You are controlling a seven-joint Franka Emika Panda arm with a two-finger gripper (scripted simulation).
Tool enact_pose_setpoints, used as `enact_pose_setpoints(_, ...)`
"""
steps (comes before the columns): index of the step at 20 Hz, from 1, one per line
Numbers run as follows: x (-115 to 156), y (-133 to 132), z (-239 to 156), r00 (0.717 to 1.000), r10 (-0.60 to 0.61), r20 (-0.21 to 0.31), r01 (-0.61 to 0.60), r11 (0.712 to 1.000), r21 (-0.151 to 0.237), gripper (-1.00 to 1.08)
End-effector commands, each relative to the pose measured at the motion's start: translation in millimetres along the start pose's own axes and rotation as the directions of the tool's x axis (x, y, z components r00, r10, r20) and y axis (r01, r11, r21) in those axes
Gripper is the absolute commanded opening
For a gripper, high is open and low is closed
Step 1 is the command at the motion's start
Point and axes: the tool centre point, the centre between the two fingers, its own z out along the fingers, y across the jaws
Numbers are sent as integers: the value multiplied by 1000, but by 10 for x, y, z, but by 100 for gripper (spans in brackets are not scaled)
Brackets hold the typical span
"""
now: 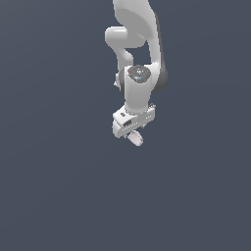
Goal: Pick up the object and move it to a goal position.
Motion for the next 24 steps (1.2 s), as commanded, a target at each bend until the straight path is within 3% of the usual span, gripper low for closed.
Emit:
enact_pose_setpoints(1,-31,-81,63,998,-59,4,59,998,3,100)
enact_pose_setpoints(9,-88,-224,169,987,-158,10,158,987,9,100)
enact_pose_setpoints(17,-92,-233,227,987,-161,11,161,987,10,100)
enact_pose_setpoints(24,-106,-245,537,986,-165,10,165,986,10,100)
